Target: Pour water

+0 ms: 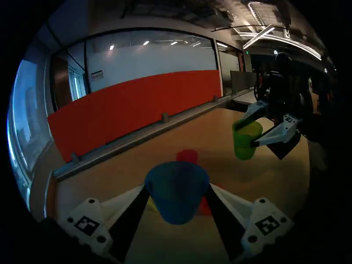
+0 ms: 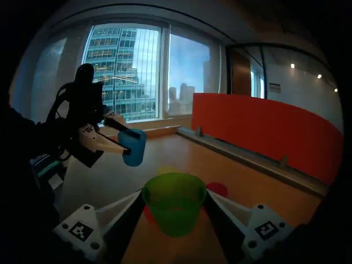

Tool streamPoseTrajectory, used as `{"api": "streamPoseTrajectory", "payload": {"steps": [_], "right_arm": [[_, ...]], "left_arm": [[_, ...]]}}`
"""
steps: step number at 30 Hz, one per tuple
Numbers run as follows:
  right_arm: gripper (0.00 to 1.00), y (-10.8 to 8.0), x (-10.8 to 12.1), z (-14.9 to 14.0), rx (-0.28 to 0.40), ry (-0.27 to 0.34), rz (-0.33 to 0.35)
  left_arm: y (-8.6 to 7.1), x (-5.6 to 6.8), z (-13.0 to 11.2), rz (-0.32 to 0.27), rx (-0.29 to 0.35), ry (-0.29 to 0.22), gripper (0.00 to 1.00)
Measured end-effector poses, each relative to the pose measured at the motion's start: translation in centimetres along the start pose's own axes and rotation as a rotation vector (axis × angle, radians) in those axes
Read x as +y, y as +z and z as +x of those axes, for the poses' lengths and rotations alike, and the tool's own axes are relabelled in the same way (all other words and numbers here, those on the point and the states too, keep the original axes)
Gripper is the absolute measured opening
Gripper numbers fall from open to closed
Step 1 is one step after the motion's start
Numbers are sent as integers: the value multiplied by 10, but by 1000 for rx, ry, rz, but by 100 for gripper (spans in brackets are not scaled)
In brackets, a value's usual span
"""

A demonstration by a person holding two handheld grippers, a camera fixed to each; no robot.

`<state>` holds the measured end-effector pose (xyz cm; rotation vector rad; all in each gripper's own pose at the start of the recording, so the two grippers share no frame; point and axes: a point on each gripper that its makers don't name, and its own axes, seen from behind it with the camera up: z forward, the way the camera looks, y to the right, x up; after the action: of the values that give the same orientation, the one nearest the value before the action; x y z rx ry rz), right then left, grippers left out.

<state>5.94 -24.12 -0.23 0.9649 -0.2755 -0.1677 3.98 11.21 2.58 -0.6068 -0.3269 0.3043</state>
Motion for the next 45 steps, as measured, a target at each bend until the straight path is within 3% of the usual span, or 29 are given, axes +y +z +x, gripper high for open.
{"api": "streamPoseTrajectory", "payload": {"steps": [23, 32, 45], "right_arm": [[92, 17, 2, -50, -146, -1, 23], [91, 20, 3, -65, -174, 10, 25], [92, 27, 7, -80, -202, 25, 22]], "left_arm": [[23, 28, -77, -85, -191, 86, 87], [32, 31, -101, -107, -246, 84, 87], [43, 32, -131, -133, -282, 39, 87]]}}
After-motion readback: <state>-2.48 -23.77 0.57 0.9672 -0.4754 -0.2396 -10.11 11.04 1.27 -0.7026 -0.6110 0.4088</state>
